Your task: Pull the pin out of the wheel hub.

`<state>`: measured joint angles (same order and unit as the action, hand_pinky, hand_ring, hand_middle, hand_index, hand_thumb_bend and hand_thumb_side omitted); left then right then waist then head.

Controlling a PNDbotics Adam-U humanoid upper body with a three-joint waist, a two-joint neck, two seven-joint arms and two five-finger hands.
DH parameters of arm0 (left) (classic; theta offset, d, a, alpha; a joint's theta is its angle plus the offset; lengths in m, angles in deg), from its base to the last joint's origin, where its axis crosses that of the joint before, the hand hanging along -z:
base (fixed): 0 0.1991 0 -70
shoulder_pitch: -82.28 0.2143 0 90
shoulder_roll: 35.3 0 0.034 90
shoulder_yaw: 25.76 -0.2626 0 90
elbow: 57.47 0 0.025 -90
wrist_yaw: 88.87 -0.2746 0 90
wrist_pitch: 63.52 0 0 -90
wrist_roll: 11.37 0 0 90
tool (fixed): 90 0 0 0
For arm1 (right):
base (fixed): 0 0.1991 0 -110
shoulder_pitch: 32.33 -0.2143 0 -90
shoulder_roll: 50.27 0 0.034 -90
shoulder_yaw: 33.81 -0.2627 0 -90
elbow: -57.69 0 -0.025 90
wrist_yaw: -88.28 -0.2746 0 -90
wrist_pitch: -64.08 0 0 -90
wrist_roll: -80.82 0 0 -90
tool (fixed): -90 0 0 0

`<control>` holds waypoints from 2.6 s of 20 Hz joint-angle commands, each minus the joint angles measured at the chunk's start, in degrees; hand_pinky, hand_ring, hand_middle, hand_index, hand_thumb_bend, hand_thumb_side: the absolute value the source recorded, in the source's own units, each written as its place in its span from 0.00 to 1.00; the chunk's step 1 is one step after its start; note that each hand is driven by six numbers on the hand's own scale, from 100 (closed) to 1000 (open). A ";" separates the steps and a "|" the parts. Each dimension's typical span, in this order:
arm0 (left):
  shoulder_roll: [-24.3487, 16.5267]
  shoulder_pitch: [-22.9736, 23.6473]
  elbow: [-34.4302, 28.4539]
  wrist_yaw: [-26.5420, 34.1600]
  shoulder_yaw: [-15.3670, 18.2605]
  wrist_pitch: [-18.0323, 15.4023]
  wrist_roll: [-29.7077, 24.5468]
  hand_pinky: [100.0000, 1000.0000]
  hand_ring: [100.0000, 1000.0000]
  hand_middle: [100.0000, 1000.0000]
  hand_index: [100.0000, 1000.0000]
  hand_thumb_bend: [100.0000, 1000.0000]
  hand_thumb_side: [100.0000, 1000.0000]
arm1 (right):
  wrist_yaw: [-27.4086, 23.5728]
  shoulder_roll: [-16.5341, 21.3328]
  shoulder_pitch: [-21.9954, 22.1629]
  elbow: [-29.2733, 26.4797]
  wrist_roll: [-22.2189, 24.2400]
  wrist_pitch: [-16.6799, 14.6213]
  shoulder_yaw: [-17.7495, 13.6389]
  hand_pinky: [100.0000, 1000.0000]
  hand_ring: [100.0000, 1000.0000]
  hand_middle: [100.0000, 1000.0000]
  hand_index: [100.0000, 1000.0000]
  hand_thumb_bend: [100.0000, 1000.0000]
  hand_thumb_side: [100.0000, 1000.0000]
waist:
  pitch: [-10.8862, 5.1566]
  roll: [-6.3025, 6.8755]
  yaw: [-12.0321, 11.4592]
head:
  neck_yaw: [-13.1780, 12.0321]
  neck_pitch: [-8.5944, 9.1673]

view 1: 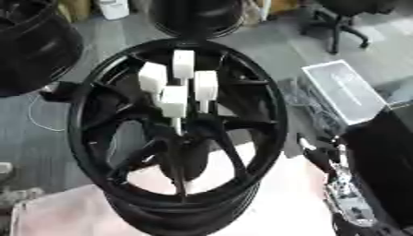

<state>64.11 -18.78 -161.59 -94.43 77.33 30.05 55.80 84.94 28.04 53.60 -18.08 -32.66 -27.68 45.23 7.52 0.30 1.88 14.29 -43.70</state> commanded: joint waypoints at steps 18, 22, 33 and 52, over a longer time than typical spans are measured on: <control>-21.19 -10.69 0.77 2.05 -6.38 -5.72 -1.55 0.17 0.25 0.64 0.76 0.21 0.48 | 0.27 1.24 -0.35 -0.63 0.01 0.08 -0.21 0.50 0.46 0.66 0.85 0.38 0.10 | -1.21 0.60 1.10 | 0.19 0.06; -23.90 -13.40 -0.28 0.41 -9.07 -7.49 -3.17 0.22 0.28 0.73 0.82 0.28 0.45 | 1.07 2.54 0.38 -0.30 1.40 0.37 1.55 0.50 0.46 0.66 0.85 0.38 0.10 | -3.05 2.48 3.78 | -2.99 -0.32; -25.62 -29.07 10.80 -9.15 -24.74 -16.46 -12.81 0.22 0.27 0.73 0.83 0.25 0.43 | 1.34 2.48 0.23 -0.28 3.06 0.66 2.65 0.50 0.46 0.66 0.85 0.38 0.10 | -2.79 2.33 7.09 | -4.92 -0.42; -11.58 -48.45 39.18 -23.22 -32.59 -19.85 -22.26 0.21 0.25 0.74 0.83 0.22 0.37 | 0.90 2.14 0.03 -0.36 2.30 0.64 1.80 0.50 0.45 0.66 0.85 0.38 0.10 | -1.92 1.28 5.13 | -2.80 0.20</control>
<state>52.74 -65.58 -123.38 -116.67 43.62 11.14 32.99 85.98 29.53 54.13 -17.73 -30.37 -26.95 47.22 6.10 1.84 7.02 11.64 -44.13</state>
